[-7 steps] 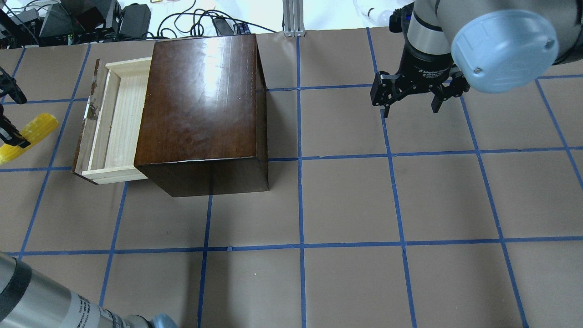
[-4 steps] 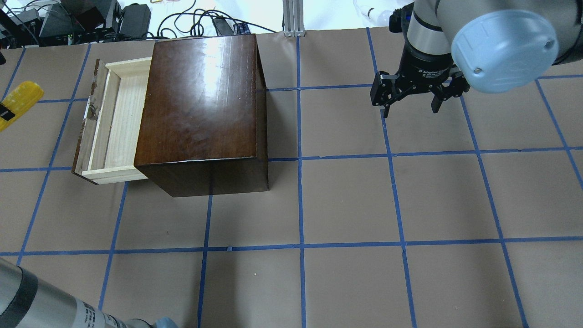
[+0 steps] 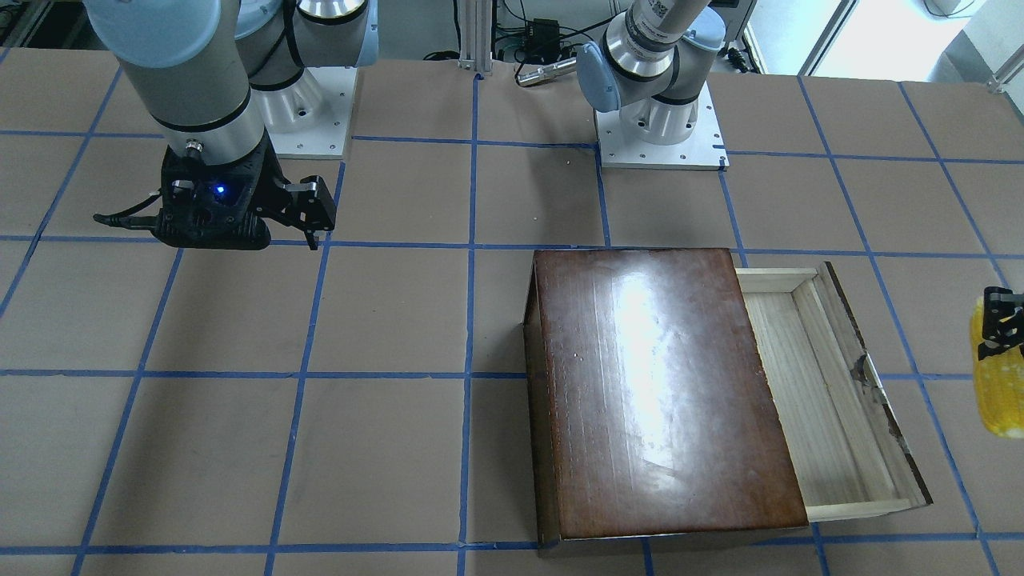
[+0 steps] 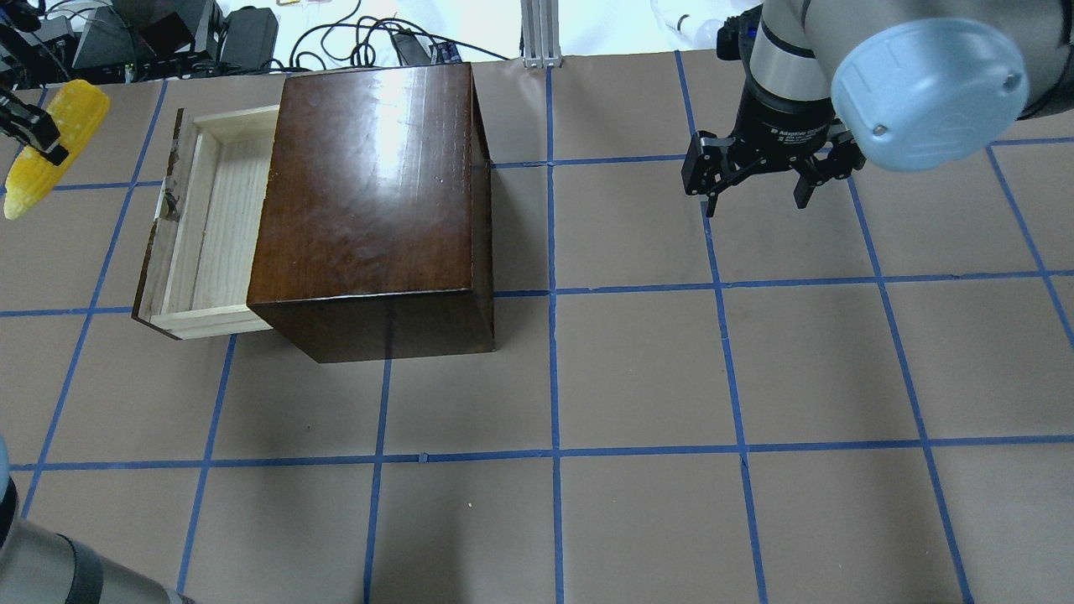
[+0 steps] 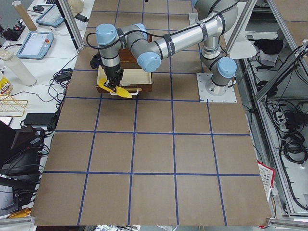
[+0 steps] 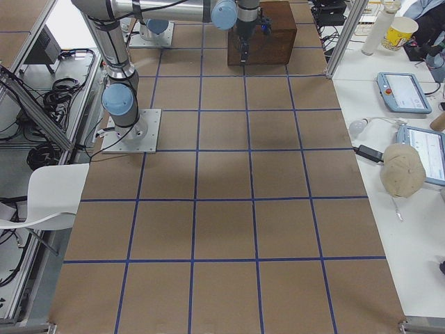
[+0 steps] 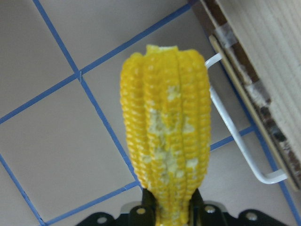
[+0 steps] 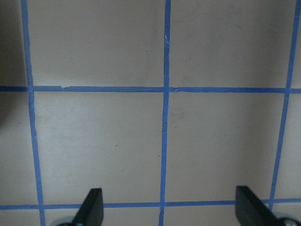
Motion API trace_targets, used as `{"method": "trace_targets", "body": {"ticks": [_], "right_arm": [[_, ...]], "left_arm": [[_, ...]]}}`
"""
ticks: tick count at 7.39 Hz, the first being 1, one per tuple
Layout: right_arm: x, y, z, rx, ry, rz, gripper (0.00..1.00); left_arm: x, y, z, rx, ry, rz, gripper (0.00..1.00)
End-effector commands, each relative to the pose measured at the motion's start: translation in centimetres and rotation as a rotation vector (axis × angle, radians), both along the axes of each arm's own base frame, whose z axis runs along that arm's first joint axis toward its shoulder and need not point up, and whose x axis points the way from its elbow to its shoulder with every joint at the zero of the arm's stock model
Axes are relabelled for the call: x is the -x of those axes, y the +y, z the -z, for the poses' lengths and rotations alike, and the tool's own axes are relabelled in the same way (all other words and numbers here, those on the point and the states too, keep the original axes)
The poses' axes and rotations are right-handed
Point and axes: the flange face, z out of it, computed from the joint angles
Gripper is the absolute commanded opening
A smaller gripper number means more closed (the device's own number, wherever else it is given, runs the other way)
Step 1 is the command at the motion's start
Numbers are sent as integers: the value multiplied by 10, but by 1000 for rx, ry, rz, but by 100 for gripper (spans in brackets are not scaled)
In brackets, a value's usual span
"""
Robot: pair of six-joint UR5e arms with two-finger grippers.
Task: Open drawer and put corn inside
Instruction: 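Lift the corn with the left gripper and carry it over the drawer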
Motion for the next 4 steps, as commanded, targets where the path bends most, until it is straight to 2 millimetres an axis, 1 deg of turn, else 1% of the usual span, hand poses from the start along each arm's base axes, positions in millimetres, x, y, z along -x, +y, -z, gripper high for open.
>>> {"method": "trace_targets", "body": {"ticks": [1,3,4], "right_arm": [[0,0,0,-1,0,0,100],[0,0,0,-1,0,0,100],[0,0,0,-1,0,0,100]], "left_arm": [[55,-10,-2,19,18,-115,0],[95,-18,19,-22,38,-228,0],[107,-19,25,-44,53,-261,0]]}}
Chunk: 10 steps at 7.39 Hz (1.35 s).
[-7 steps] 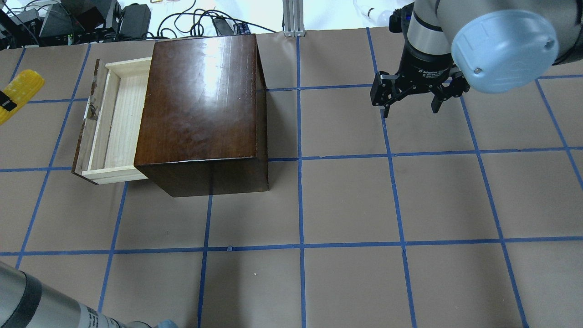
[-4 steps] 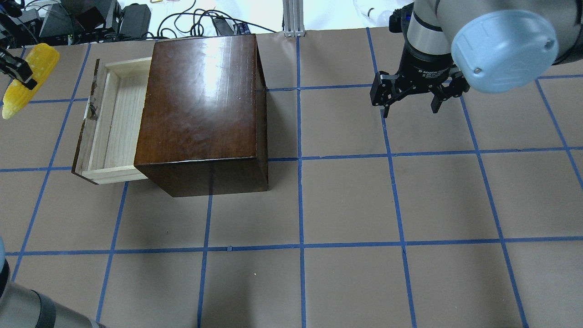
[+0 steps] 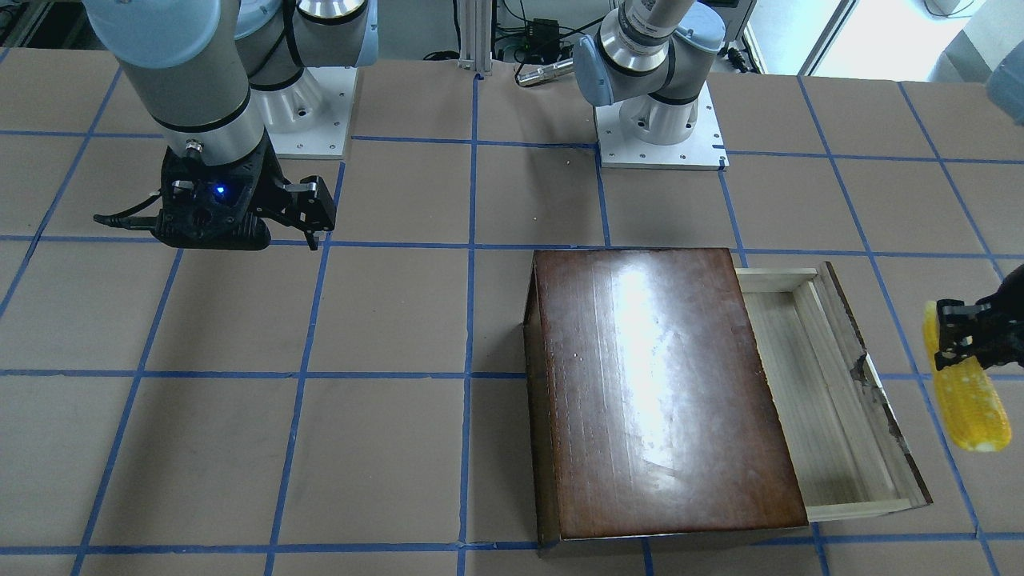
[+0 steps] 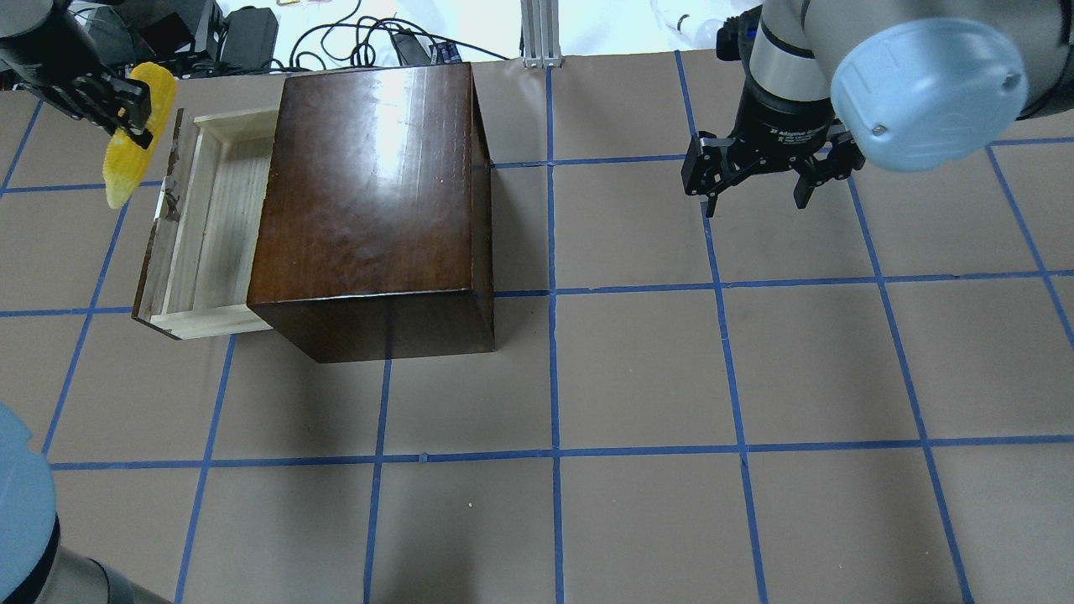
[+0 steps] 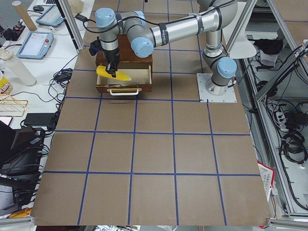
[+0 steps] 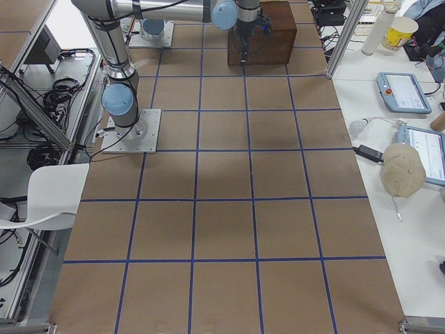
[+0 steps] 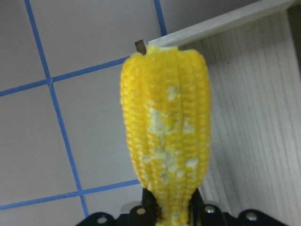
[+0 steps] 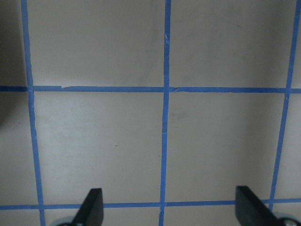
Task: Open drawer and put corn inside
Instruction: 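Lower the corn into the open drawer and open the left gripper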
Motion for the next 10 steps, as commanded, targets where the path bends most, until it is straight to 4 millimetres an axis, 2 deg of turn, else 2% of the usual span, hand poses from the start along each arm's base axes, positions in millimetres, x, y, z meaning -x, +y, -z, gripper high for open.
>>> {"method": "trace_targets", "body": {"ticks": [1,4,5,7,8,9,10], "right_arm": [[0,0,-1,2,1,0,100],[0,0,-1,2,1,0,100],[0,0,-1,2,3,0,100],[0,0,-1,3,3,0,100],[0,0,0,0,3,0,100],[0,0,-1,2,3,0,100],[0,0,0,2,3,0,100]], "left_arm": [[26,-1,23,-45,78,-91,0],[30,15,75,-133,106,-93,0],[30,13,80,-125,107,-92,0],[29,12,89,-141,105,-90,17],[28,8,94,-144,109,-90,18],[27,2,100,-137,110,-90,27],[26,1,104,-143,112,-90,30]]}}
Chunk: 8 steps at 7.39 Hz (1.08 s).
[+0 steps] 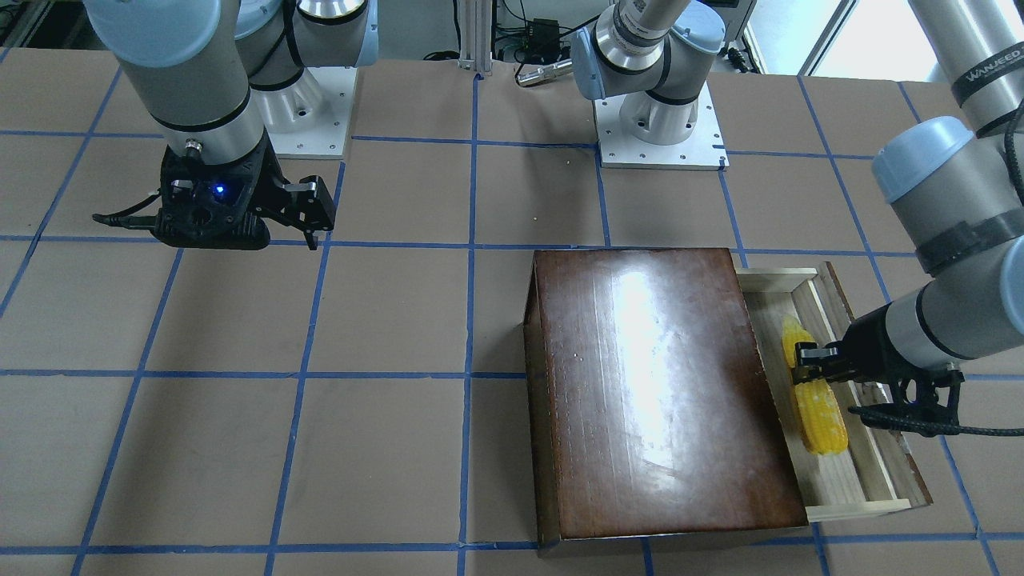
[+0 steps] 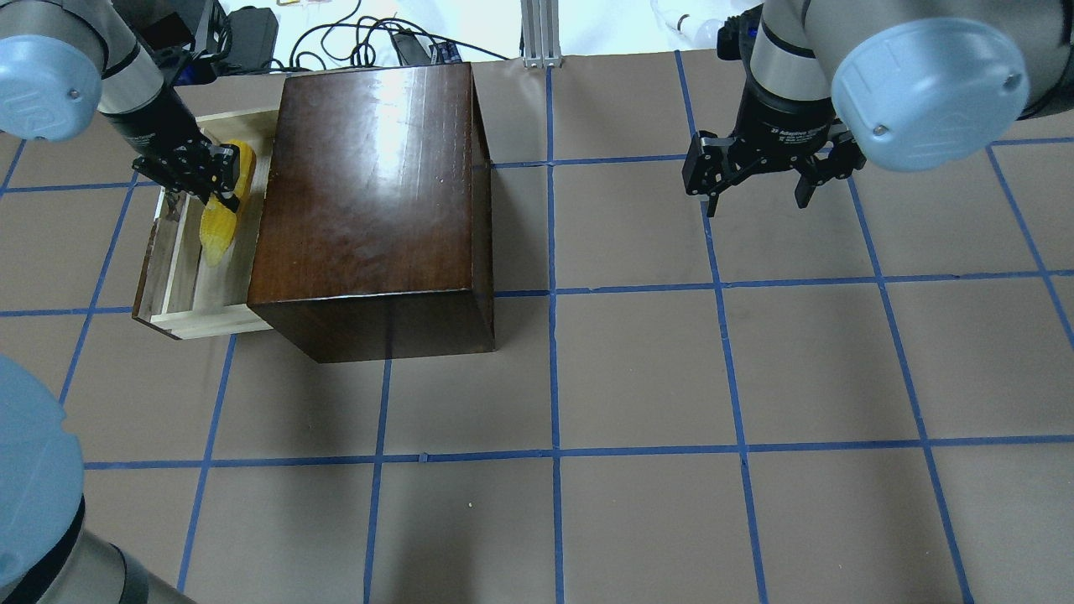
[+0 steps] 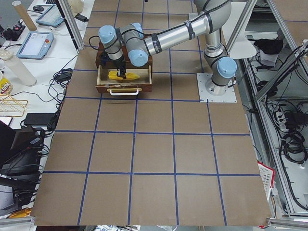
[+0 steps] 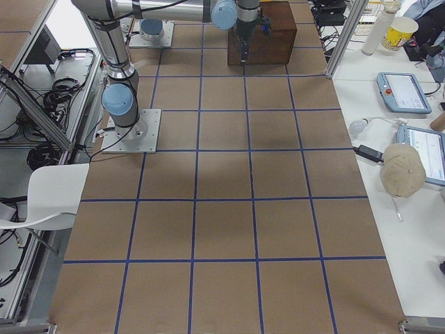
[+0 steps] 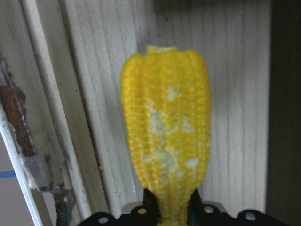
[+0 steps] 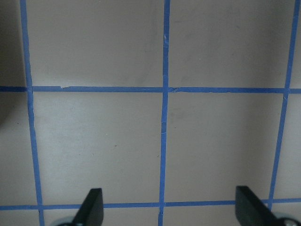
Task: Open drawer and put corn inside
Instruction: 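Lower the corn into the open drawer and open the left gripper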
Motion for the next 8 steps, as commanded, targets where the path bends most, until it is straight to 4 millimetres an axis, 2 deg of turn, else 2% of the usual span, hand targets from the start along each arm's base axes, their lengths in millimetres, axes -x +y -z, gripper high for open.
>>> {"method": "trace_targets", "body": {"ticks": [1,2,6,8], "right_arm": [[0,0,0,0,0,0,100],[0,0,0,-1,0,0,100],[0,0,0,-1,0,0,100],[0,0,0,0,0,0,100]], "left_arm": [[-1,-3,6,-3,2,-14,55],[0,-2,2,-1,-2,-12,100],[13,2,-34,24,-13,7,100],[18,5,-75,9,-21,14,100]]}}
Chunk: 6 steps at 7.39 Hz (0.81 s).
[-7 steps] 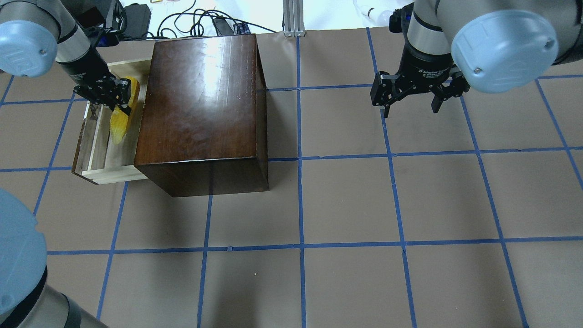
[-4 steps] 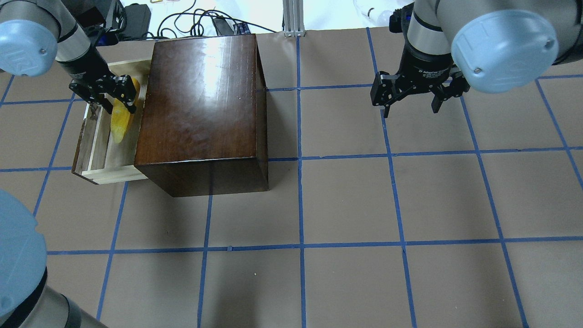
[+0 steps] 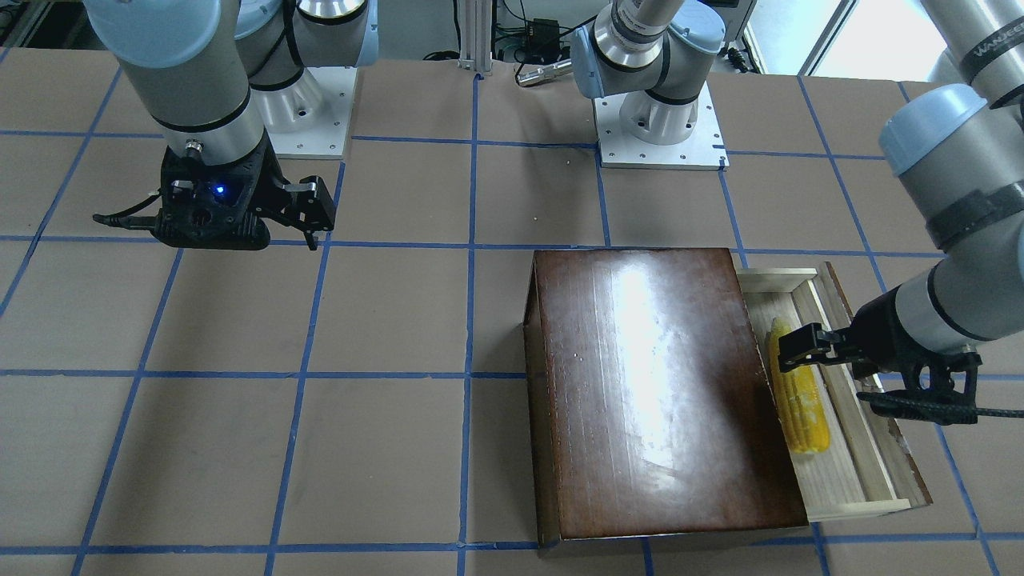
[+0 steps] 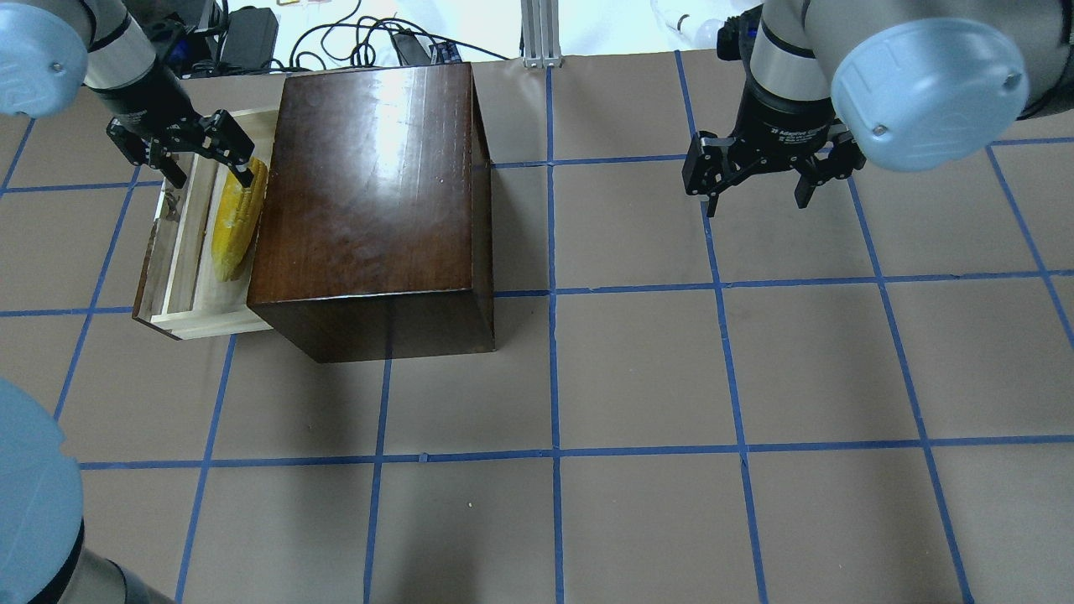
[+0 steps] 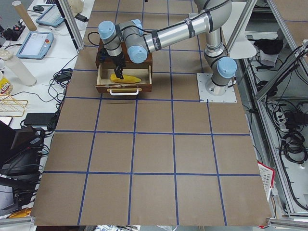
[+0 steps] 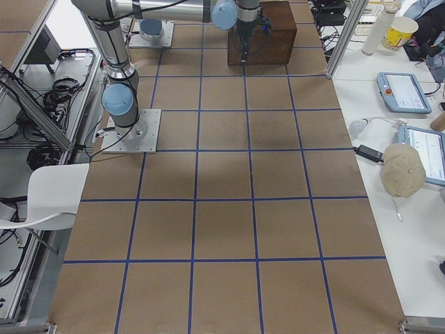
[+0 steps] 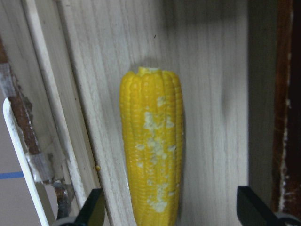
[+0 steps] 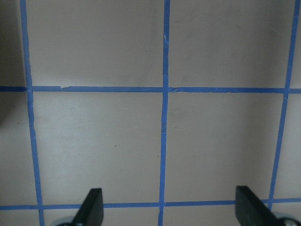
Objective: Open drawer and put corn inside
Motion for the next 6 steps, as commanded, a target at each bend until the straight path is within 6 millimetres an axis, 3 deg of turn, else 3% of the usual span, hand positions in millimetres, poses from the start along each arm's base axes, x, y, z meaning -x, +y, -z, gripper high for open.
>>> {"method": "trace_targets", "body": {"ticks": [1,2,4,6], "right_arm": [[0,0,0,0,0,0,100],[0,0,0,0,0,0,100],[0,0,0,0,-2,0,100],[0,0,1,-1,-1,0,100]], "left_arm": [[8,2,-44,7,-4,11,100],[24,6,-53,8,-10,12,100],[80,19,-80,46,-25,-74,100],[130,39,-89,53,-42,-43,100]]}}
